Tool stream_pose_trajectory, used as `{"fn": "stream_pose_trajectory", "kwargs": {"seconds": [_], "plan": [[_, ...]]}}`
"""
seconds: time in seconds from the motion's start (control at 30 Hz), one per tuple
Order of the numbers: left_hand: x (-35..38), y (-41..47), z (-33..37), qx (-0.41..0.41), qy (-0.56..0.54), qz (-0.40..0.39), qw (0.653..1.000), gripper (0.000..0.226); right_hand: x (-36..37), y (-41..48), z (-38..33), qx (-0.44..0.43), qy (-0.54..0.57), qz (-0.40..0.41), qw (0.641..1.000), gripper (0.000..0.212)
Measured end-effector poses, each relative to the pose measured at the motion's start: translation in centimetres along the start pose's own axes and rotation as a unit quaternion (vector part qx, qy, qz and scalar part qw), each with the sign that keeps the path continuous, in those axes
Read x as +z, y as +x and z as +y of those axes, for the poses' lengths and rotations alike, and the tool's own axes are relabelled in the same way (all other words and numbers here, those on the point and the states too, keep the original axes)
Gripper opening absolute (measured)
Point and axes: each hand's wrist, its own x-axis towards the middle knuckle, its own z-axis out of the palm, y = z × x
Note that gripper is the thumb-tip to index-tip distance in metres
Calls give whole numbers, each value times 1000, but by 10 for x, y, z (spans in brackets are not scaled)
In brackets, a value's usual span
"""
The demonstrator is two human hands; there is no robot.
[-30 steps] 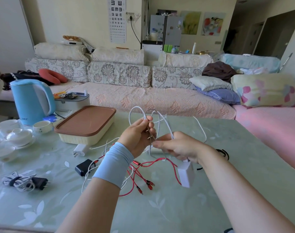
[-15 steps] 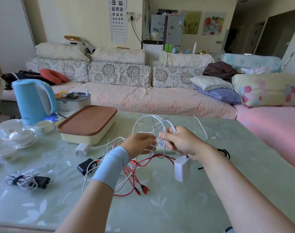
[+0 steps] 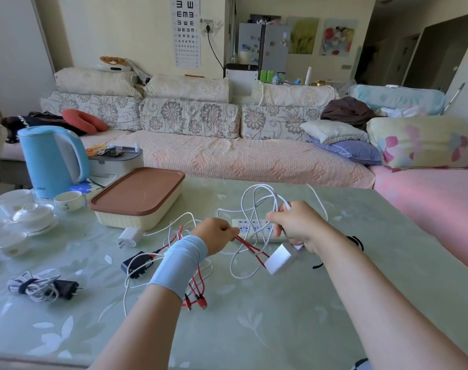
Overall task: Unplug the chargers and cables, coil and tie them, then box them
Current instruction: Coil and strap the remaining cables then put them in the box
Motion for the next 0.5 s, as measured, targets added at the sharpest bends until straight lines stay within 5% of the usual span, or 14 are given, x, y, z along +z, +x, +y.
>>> {"fn": "stream_pose_trajectory", "kwargs": {"seconds": [0.17,0.27,0.33,0.5], "plan": [[5,8,-1,-35,-120,112,986,28,1,-1,-6,40,203,-101,973,32],[6,6,2,-31,-148,53,987,27,3,-2,-9,62,261,-135,954,31],[3,4,6,-18,-175,2,984,26,3,-1,-6,67,232,-116,963,24],[-4,16,-2,-82,-370,135,915,29,9,-1,1,60,67,-48,995,17]]}}
